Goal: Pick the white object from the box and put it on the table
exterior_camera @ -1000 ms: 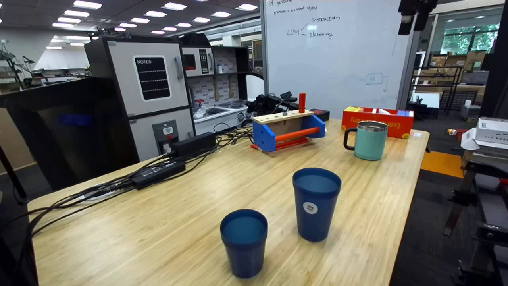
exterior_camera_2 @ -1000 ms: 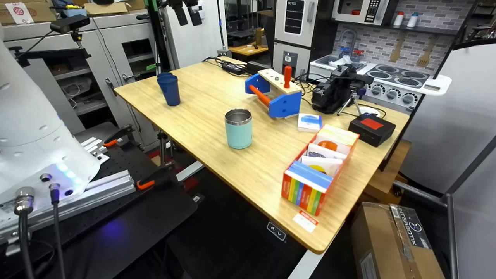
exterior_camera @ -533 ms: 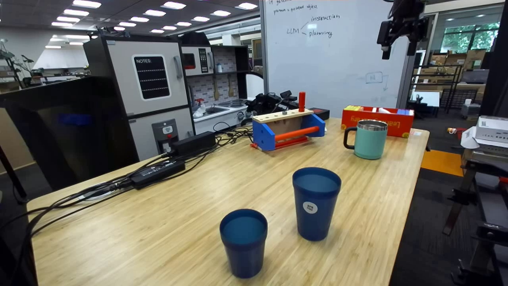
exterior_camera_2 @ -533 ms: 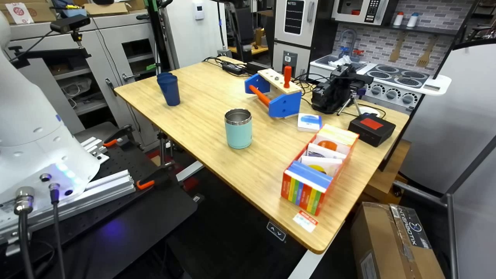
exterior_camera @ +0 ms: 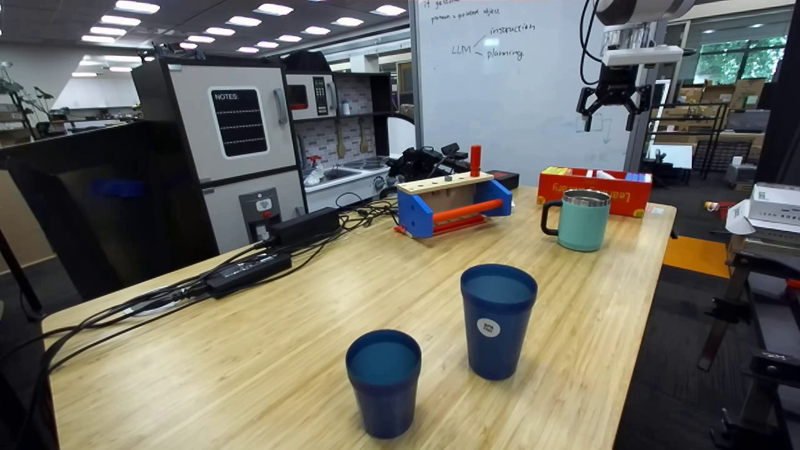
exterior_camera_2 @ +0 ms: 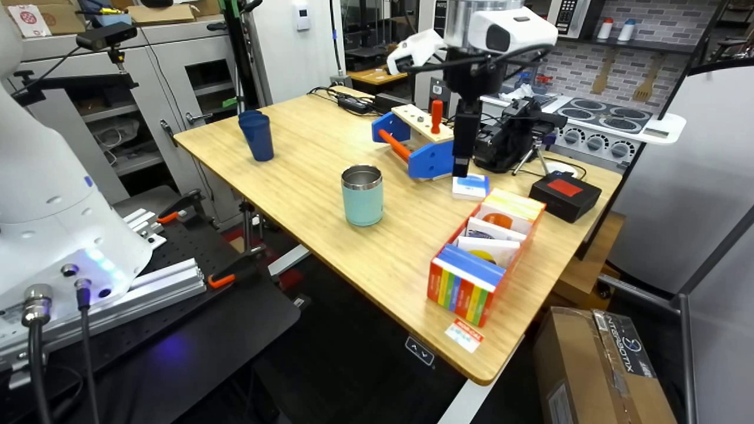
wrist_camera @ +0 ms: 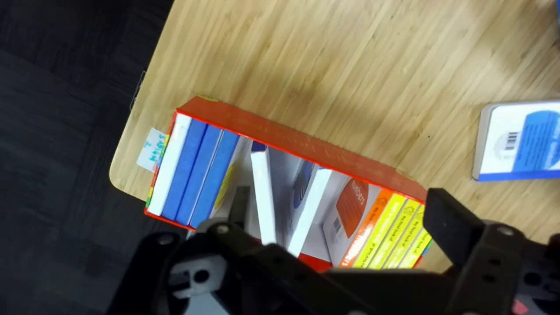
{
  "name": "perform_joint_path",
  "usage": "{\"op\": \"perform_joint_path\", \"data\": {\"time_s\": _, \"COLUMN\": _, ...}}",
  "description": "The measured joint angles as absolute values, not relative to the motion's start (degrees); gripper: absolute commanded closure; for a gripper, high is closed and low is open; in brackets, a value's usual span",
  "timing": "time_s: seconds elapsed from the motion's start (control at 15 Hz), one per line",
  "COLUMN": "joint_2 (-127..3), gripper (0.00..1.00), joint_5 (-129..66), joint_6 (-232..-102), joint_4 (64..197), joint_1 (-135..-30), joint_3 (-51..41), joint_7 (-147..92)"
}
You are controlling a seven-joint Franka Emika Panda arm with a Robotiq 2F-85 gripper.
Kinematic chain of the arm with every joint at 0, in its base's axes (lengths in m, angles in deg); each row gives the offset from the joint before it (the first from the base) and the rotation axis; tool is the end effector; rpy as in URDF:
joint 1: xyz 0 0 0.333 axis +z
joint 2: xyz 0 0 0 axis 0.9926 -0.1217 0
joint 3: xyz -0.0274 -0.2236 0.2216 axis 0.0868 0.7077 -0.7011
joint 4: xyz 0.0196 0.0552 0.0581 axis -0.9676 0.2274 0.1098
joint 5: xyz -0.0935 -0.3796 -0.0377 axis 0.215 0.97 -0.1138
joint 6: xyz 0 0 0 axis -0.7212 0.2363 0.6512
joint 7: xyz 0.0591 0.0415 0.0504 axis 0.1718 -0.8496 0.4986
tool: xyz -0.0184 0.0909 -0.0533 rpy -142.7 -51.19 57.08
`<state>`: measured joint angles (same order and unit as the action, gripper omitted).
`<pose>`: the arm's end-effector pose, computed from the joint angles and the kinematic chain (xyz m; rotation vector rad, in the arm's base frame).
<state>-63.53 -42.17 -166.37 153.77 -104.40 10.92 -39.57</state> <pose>0.4583 -0.3889 0.3073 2.6771 -1.6156 0.0418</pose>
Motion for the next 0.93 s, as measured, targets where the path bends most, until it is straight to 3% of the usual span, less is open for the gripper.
{"op": "perform_joint_path", "data": {"time_s": 0.73, "joint_2": -82.87, "gripper": 0.0, "joint_5": -65.54, "joint_6": -166.4, "joint_4": 140.43, "joint_1": -109.71, "joint_3": 10.57, "joint_7": -54.25}}
{"op": "perform_joint_path", "data": {"time_s": 0.8, "joint_2": -83.53, "gripper": 0.25, "joint_5": -67.41, "joint_6": -166.43, "joint_4": 139.8, "joint_1": -109.99, "joint_3": 10.46, "joint_7": -55.7}}
{"op": "perform_joint_path", "data": {"time_s": 0.93, "joint_2": -84.51, "gripper": 0.33, "joint_5": -71.32, "joint_6": -167.18, "joint_4": 138.92, "joint_1": -110.52, "joint_3": 10.06, "joint_7": -58.5}}
